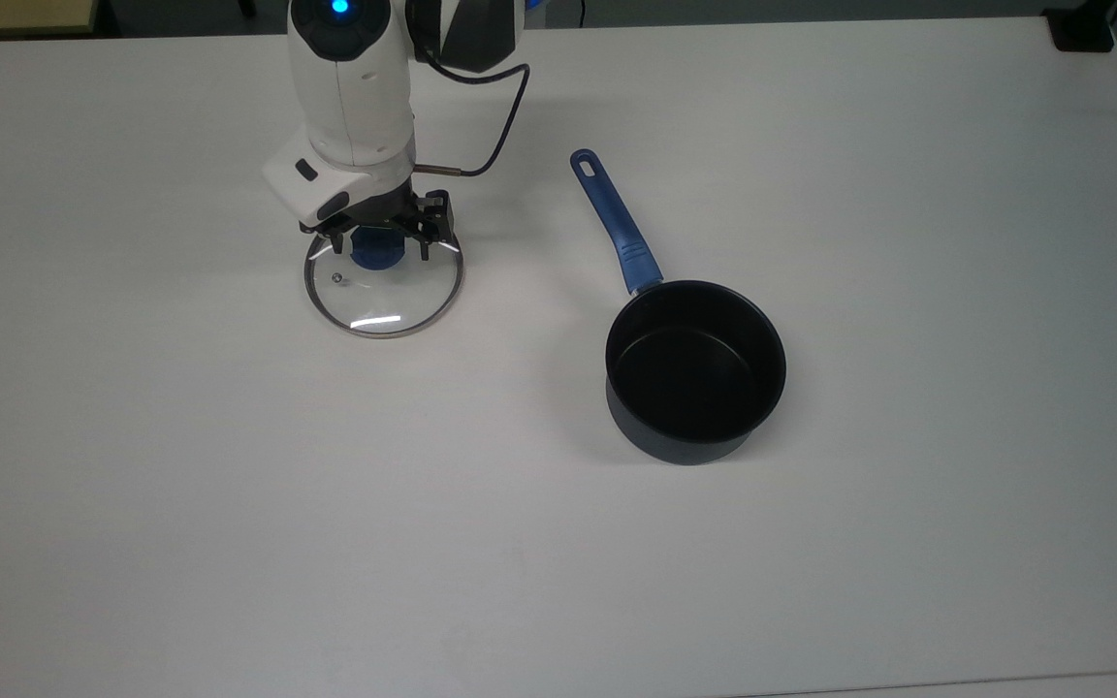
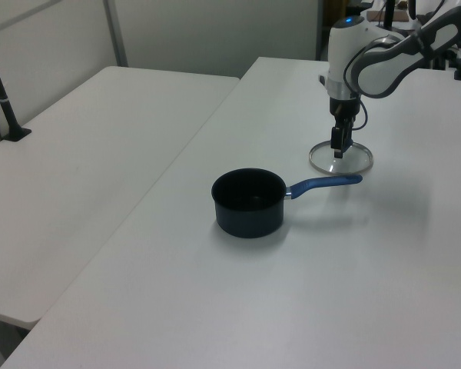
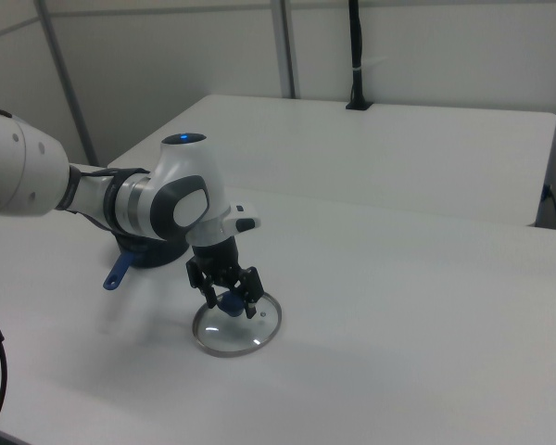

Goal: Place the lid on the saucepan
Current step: 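Lower the open gripper over the glass lid's blue knob and close, then lift the glass lid and carry it over the navy saucepan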

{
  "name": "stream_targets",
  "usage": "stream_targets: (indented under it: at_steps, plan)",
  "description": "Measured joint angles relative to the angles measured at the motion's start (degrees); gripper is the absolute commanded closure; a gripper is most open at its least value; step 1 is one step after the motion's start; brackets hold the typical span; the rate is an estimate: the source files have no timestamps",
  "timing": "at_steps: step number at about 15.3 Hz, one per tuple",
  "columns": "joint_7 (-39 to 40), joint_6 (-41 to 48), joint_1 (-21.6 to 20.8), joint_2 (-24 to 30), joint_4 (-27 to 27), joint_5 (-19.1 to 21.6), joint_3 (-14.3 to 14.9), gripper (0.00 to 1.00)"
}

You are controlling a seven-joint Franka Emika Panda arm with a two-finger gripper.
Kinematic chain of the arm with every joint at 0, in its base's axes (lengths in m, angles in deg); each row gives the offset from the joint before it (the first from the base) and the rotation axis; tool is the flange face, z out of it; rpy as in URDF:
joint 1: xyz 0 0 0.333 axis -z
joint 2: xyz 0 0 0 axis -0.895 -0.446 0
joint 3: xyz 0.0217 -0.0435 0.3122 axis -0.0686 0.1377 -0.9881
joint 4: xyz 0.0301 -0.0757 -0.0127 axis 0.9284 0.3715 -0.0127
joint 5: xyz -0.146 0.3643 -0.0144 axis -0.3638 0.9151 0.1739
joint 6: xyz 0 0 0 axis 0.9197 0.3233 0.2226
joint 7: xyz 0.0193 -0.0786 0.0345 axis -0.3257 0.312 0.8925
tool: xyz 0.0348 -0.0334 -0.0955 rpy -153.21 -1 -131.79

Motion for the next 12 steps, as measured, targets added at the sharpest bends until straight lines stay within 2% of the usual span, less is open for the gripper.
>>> stream_targets:
  at_steps: [2, 7, 10, 12]
  plan:
    - [-0.1, 0.0, 0.0, 0.0, -0.1, -0.1, 0.0, 0.51]
    - [-9.1, 0.0, -0.1, 0.3, -1.3, -0.1, -0.6, 0.51]
    - [-16.1, 3.7, -0.3, 1.9, -7.7, -0.1, -5.1, 0.51]
    - [-21.5, 9.2, -0.5, 2.0, -15.1, 0.0, -8.6, 0.51]
